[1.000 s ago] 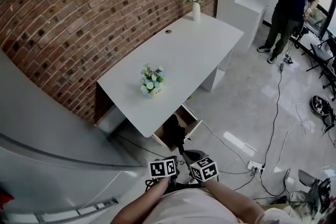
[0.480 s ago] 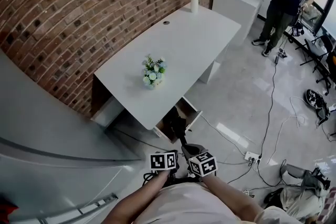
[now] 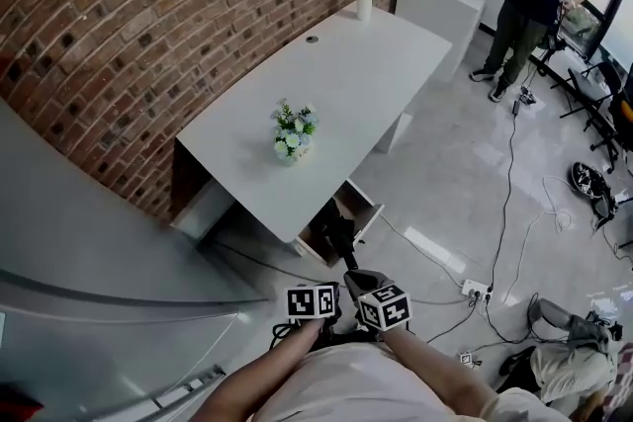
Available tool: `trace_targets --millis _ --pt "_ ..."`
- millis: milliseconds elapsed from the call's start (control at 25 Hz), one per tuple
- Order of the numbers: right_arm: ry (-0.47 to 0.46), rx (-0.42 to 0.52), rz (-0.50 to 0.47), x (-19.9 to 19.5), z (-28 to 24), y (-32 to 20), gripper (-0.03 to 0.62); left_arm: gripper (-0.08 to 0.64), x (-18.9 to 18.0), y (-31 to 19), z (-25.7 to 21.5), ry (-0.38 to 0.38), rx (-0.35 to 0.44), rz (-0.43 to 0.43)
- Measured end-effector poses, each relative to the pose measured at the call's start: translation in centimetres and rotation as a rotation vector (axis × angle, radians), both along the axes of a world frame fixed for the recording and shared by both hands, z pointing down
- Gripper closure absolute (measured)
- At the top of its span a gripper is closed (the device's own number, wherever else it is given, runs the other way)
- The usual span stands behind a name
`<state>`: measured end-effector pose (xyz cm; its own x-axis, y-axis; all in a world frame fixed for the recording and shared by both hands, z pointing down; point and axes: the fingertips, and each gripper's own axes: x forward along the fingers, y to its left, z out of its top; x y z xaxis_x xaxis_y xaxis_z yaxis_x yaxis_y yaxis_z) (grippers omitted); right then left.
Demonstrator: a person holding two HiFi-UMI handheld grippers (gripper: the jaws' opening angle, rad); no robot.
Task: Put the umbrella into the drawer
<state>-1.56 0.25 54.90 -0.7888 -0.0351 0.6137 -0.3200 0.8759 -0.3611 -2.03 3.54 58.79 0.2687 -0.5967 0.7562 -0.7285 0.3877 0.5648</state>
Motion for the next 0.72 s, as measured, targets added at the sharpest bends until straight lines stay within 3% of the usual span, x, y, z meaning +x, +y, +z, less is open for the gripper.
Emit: trace_targets --millis 720 --pt "0.037 -0.032 0.038 -0.52 0.71 0.48 0.577 0.554 -0.71 0.64 0.32 0.028 0.007 0.006"
